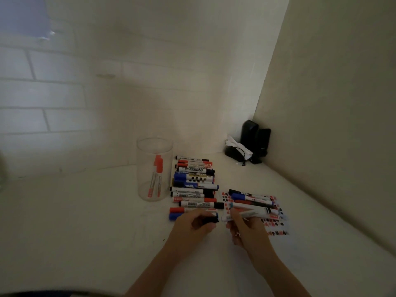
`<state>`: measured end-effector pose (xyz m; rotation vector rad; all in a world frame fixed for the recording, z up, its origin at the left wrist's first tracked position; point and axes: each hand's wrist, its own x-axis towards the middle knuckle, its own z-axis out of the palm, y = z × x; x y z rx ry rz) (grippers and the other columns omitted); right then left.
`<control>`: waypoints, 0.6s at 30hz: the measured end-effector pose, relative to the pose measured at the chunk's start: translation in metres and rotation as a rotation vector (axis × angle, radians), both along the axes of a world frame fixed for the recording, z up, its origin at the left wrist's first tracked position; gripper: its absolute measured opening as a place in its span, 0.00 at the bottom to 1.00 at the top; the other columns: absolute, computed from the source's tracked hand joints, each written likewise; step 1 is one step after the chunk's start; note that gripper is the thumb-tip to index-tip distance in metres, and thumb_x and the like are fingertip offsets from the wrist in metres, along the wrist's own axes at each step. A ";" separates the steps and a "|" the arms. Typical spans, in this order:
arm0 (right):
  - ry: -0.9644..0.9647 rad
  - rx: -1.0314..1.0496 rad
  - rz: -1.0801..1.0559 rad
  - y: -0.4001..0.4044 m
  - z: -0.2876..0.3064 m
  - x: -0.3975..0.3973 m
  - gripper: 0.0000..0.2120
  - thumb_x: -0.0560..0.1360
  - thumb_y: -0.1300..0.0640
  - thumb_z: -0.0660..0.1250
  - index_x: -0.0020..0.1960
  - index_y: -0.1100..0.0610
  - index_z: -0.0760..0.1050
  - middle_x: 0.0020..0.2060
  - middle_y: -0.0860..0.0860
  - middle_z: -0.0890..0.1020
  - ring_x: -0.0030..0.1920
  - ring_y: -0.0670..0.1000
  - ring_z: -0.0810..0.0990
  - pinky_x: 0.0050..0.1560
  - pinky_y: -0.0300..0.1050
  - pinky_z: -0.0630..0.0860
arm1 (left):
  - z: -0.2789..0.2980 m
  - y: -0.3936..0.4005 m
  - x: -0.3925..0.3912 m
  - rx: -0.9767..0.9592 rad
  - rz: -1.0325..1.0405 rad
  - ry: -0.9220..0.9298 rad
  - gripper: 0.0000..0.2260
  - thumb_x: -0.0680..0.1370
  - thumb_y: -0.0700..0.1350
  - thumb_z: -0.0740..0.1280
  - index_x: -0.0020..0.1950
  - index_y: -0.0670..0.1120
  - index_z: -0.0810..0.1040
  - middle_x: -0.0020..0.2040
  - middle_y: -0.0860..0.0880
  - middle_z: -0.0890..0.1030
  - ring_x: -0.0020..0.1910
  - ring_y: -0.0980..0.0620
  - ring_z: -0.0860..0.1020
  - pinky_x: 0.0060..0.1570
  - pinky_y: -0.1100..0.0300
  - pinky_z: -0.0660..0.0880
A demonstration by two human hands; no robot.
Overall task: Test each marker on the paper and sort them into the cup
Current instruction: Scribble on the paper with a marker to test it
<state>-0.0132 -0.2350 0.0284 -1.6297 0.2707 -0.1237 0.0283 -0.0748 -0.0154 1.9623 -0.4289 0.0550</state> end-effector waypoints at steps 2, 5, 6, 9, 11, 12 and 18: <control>0.001 -0.020 0.005 0.001 -0.002 0.001 0.14 0.75 0.50 0.67 0.46 0.62 0.80 0.31 0.54 0.82 0.28 0.47 0.74 0.28 0.40 0.71 | 0.001 0.000 0.000 -0.013 -0.008 -0.001 0.10 0.75 0.44 0.70 0.56 0.53 0.79 0.49 0.60 0.80 0.48 0.69 0.77 0.48 0.76 0.70; -0.008 -0.065 -0.022 0.003 -0.004 0.003 0.13 0.74 0.49 0.68 0.44 0.60 0.80 0.31 0.53 0.81 0.27 0.47 0.74 0.26 0.38 0.70 | 0.001 0.001 0.000 -0.059 -0.012 0.003 0.09 0.75 0.44 0.70 0.54 0.55 0.79 0.48 0.60 0.81 0.48 0.66 0.78 0.49 0.74 0.72; -0.017 -0.078 -0.026 0.004 -0.003 0.004 0.13 0.73 0.49 0.69 0.43 0.60 0.81 0.30 0.53 0.81 0.26 0.47 0.73 0.26 0.38 0.70 | 0.000 0.001 0.000 -0.072 -0.012 0.007 0.09 0.75 0.44 0.70 0.54 0.55 0.80 0.48 0.59 0.81 0.47 0.65 0.78 0.50 0.72 0.74; -0.041 -0.101 -0.029 0.005 -0.004 0.005 0.14 0.73 0.48 0.70 0.41 0.61 0.80 0.30 0.53 0.81 0.26 0.47 0.73 0.26 0.37 0.70 | -0.003 0.002 0.001 -0.080 0.003 0.003 0.10 0.75 0.44 0.70 0.55 0.53 0.81 0.50 0.58 0.82 0.49 0.64 0.79 0.52 0.69 0.75; -0.043 -0.113 -0.037 0.008 -0.006 0.006 0.15 0.73 0.48 0.70 0.40 0.61 0.80 0.28 0.51 0.81 0.25 0.45 0.73 0.26 0.36 0.69 | -0.006 0.002 0.002 -0.133 0.011 0.004 0.10 0.75 0.43 0.71 0.55 0.52 0.82 0.51 0.58 0.82 0.50 0.64 0.79 0.53 0.69 0.75; -0.044 -0.105 -0.042 0.010 -0.008 0.007 0.15 0.73 0.48 0.70 0.40 0.61 0.80 0.28 0.51 0.80 0.25 0.44 0.73 0.26 0.36 0.69 | -0.007 0.002 0.002 -0.163 0.014 -0.001 0.11 0.75 0.42 0.71 0.55 0.53 0.82 0.51 0.57 0.83 0.50 0.62 0.79 0.53 0.67 0.76; -0.001 0.037 -0.026 0.014 -0.012 0.009 0.12 0.73 0.51 0.71 0.44 0.61 0.79 0.29 0.51 0.79 0.29 0.45 0.75 0.32 0.38 0.73 | -0.012 0.002 0.003 -0.162 0.033 -0.028 0.11 0.74 0.42 0.72 0.54 0.54 0.81 0.51 0.55 0.83 0.49 0.60 0.80 0.53 0.63 0.78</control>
